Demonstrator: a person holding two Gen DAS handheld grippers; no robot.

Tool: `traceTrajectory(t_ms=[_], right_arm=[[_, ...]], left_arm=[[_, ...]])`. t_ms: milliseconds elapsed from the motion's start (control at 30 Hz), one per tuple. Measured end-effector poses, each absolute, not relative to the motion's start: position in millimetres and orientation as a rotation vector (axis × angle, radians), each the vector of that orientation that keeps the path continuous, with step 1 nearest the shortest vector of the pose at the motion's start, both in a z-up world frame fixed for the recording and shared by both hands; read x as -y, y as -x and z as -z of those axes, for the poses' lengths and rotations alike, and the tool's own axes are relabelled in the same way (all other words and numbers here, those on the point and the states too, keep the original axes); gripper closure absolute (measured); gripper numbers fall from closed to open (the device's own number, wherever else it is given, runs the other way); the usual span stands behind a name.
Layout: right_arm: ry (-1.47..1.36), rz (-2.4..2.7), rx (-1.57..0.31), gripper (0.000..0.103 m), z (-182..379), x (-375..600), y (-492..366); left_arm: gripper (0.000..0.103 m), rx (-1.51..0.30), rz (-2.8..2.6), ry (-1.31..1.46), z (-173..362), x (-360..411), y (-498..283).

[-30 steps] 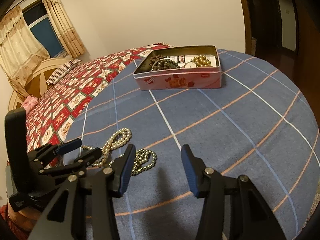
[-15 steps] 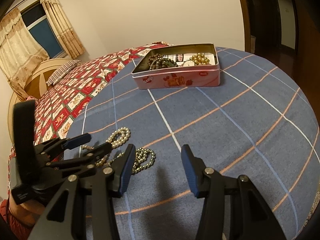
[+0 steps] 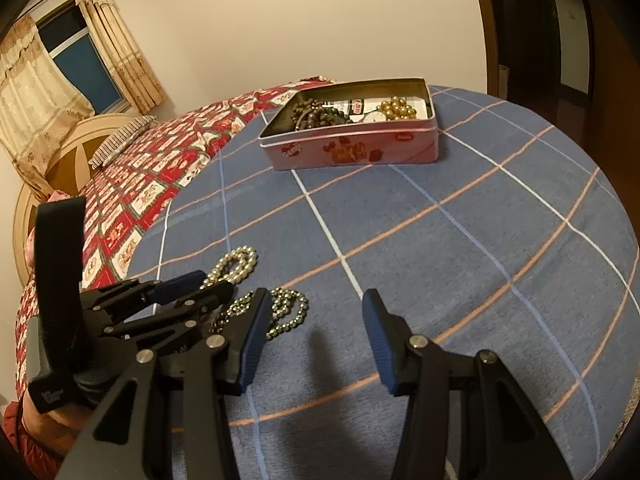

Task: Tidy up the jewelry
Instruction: 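Grasp the pearl necklace with the left gripper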

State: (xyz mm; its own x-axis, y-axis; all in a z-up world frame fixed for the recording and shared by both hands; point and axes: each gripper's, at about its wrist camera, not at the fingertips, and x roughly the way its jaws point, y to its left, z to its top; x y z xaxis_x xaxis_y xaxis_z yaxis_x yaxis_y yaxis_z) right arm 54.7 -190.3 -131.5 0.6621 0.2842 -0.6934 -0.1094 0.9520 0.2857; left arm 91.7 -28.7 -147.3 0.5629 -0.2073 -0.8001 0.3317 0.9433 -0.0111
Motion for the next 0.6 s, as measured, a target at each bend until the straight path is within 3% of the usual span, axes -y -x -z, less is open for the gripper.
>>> traceTrajectory(t_ms=[600], right_arm=[[-0.194,-0.203,-0.859,0.052,138.0,182.6,-59.0]], left_arm=[[0.09,-0.852,0.254,0.002,131.6,-16.9,-81.7]])
